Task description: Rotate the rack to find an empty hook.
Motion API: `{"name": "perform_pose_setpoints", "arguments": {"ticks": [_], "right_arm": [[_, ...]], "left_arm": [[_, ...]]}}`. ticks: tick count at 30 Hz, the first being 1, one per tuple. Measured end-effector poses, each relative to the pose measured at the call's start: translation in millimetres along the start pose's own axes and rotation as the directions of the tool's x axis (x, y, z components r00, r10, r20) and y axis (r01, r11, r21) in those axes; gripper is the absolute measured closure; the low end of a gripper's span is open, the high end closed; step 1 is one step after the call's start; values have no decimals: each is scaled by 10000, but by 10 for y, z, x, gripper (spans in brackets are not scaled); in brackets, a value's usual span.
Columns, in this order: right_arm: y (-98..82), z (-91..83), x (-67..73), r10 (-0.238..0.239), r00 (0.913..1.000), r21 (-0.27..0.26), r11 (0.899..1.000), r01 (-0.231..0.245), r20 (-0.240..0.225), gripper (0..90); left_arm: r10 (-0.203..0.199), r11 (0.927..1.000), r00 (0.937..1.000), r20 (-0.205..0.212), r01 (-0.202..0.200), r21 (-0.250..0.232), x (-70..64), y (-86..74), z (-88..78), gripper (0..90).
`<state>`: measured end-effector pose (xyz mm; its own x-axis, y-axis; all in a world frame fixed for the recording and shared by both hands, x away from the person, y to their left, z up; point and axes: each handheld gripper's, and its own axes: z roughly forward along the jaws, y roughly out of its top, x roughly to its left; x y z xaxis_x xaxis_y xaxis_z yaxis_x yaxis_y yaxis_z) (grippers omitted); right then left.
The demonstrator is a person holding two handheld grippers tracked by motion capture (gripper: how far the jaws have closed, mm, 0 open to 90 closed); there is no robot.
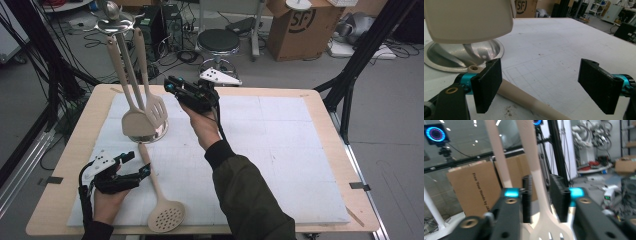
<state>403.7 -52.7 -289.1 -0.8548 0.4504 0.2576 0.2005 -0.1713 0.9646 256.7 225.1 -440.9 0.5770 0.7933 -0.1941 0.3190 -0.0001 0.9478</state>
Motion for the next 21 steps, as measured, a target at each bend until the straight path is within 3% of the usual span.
{"name": "perform_pose_setpoints", "arguments": {"ticks": [6,12,21], "right_arm": [[74,30,22,-128,9998,-121,9998,126,-176,894],[180,80,69,-272,9993,-143,9995,268,-250,896],[302,160,46,-46,9999,-402,9992,39,-165,896]], "left_arm": [[-8,10000,10000,-9,8,-16,0,1,-2,201],[-13,10000,10000,5,13,-5,1,2,-6,202],[-1,10000,10000,39,1,-22,1,3,-5,202]]}}
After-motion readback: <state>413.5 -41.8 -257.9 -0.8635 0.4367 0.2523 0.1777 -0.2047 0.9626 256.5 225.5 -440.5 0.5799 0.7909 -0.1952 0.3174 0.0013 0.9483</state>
